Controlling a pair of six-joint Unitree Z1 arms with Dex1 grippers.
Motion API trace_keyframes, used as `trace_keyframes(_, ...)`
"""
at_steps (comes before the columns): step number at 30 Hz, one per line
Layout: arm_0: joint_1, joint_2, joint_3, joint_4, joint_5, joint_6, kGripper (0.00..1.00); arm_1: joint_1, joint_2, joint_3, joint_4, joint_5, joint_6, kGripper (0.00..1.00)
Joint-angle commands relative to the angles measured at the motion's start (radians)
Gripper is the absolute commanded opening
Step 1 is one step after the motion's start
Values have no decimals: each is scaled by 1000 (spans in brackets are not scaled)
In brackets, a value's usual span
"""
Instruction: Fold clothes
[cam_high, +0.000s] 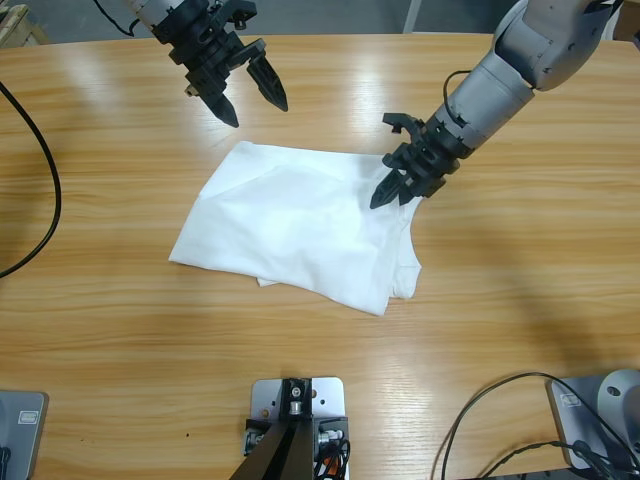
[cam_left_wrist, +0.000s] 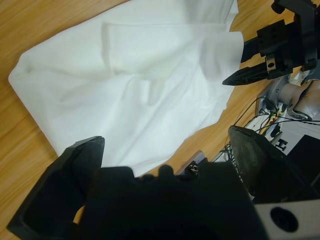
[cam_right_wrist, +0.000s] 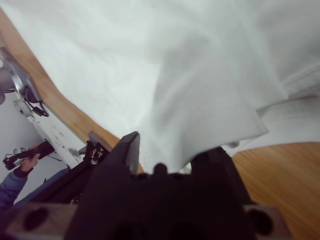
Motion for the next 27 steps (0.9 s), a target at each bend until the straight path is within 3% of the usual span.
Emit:
trace_keyframes(1,11,-24,50,154,27,30,968,1,26,35,-9,-8,12,0)
trace_keyframes(10,12,-38,65,154,28,33,968,-27,-19,27,1,-5,-12,0)
trace_keyframes(27,23,20,102,153,44,17,968,-113,39,-228,238,-17,-119,0)
